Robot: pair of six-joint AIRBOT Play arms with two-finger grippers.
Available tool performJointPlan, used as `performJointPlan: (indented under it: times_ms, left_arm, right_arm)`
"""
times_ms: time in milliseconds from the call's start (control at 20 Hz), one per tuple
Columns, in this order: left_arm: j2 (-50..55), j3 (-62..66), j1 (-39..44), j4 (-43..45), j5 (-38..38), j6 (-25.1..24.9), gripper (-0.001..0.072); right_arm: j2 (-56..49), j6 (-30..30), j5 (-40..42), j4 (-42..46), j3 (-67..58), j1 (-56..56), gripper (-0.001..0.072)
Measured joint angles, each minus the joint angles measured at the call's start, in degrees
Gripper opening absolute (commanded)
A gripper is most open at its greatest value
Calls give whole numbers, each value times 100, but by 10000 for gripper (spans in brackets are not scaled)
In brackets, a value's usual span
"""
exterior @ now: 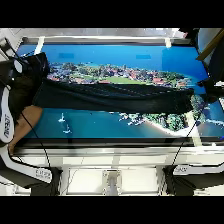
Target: Fold the clothes and pants, and hang the long-sleeved shirts on hangers.
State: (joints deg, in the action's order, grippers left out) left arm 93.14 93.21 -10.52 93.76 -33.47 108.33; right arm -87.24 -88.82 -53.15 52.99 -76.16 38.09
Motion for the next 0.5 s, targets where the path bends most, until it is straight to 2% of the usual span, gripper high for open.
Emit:
performJointPlan:
  times_ms: [100, 200, 500]
  left_arm:
    - [-328, 13, 293, -7, -7, -190, 591]
    - [-570, 20, 719, -39, -4, -468, 591]
    - [-817, 26, 2369, -35, -90, -1773, 591]
  right_arm:
    - [2, 236, -439, 476, -319, 0, 683]
    - [0, 789, -1008, 780, -525, 13, 660]
    - [-376, 2503, -2415, 1064, -719, 92, 647]
